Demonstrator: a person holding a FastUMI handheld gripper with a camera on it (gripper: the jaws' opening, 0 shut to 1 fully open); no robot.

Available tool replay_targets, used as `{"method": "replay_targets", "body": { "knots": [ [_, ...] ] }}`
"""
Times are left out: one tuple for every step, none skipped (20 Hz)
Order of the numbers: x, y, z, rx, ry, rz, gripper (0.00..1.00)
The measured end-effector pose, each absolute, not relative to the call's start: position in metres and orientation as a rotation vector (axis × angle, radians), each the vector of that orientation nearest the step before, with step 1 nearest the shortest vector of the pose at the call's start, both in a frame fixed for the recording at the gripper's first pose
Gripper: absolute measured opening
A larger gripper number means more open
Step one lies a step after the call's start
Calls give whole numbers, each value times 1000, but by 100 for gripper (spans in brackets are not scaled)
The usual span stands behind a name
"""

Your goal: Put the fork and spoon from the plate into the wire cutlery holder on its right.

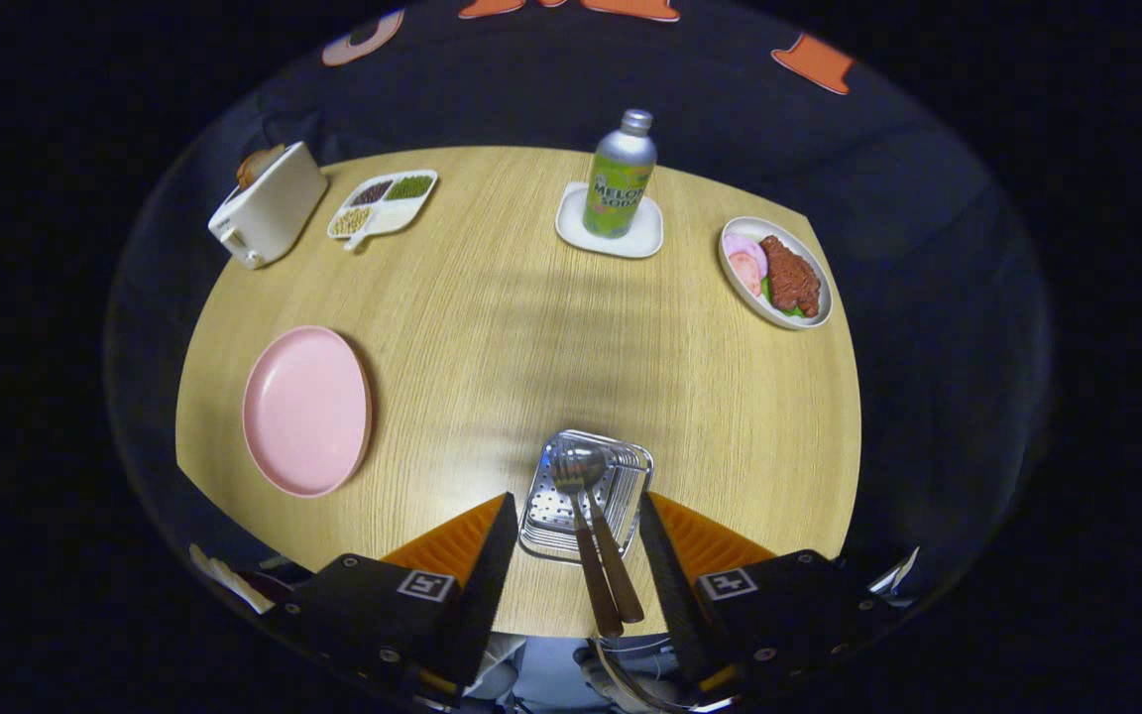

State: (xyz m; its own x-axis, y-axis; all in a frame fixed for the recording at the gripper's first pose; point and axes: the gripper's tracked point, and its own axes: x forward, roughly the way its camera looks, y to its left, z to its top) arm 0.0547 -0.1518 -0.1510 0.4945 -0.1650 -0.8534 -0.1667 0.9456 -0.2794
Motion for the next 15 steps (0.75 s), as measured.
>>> {"method": "replay_targets", "body": {
  "knots": [
    [65, -145, -137, -318, 991, -2, 91],
    [75, -140, -123, -292, 917, -11, 98],
    [84, -134, -107, -275, 848, -15, 100],
    [89, -128, -90, -259, 777, -17, 100],
    [95, -121, -71, -244, 703, -15, 100],
    [100, -118, -53, -238, 632, -20, 100],
    [104, -115, -35, -232, 564, -28, 100],
    [106, -111, -21, -223, 503, -30, 100],
    [106, -108, -11, -204, 457, -31, 100],
    [106, -104, -1, -187, 413, -28, 100],
    [105, -102, 7, -177, 369, -33, 100],
    [106, -104, 11, -179, 329, -47, 100],
    [106, -107, 14, -190, 303, -57, 100],
    [104, -108, 15, -199, 282, -65, 99],
    [101, -109, 16, -205, 272, -68, 100]
  ]
}}
